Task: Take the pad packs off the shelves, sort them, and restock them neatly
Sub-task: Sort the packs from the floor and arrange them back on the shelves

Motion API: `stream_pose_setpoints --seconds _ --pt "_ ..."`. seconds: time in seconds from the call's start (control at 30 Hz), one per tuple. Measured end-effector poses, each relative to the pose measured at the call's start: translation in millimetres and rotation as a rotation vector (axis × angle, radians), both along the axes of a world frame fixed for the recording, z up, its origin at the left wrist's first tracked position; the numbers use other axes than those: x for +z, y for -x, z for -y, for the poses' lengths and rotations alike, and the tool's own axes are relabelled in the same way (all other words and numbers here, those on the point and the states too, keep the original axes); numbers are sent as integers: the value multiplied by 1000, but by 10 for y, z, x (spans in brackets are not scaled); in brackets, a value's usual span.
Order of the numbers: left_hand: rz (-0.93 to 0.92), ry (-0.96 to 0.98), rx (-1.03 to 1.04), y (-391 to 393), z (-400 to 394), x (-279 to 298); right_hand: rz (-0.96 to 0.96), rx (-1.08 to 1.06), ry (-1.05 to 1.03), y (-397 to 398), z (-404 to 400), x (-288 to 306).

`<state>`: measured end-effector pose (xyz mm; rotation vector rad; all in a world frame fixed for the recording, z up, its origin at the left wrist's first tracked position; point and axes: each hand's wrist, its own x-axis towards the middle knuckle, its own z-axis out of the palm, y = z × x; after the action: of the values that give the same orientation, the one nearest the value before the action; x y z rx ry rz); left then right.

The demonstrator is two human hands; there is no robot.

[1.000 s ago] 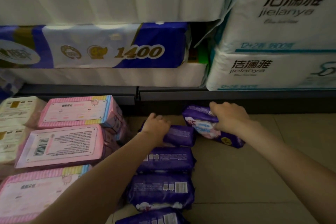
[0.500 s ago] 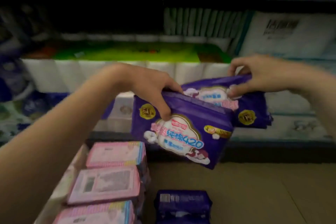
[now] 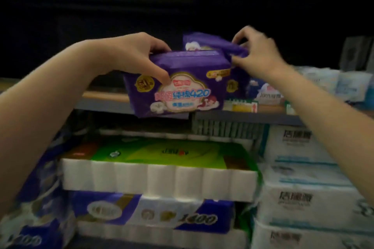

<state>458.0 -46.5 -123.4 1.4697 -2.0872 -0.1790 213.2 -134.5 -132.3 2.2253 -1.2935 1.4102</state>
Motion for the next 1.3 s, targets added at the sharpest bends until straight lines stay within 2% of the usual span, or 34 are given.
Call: stream_pose_setpoints --seconds 0.2,0.37,0.43,0.5,0.6,0.67,0.8,0.93,1.03,1.13,1.2,1.3 --pt "-93 146 130 -282 217 171 -167 29 -175 -183 778 9" --pt "-112 128 167 -205 625 242 -637 -199 -292 -158 1276 -92" --pt "-87 98 159 -115 830 264 -721 -214 -350 -88 1403 -63" --pt "-66 69 142 -16 1036 285 -645 -153 -310 16 1430 35" --pt "-67 -56 86 128 1313 297 -255 -46 -213 240 1287 227" --pt "-9 -150 54 241 1462 315 -180 4 -274 411 1178 305" --pt "146 -217 5 447 1678 341 -386 -16 -448 597 1026 280" --pt "255 -183 -11 567 1901 138 -318 49 -571 549 991 199" --pt "456 -117 77 618 1937 -30 -560 -141 -531 467 1059 187" --pt "663 66 154 713 1889 -173 -761 -228 -601 387 1101 130" --pt "701 179 188 782 1864 -256 -786 -213 -609 298 1162 69" --pt "706 208 295 798 1832 -332 -852 -251 -473 99 1240 35"
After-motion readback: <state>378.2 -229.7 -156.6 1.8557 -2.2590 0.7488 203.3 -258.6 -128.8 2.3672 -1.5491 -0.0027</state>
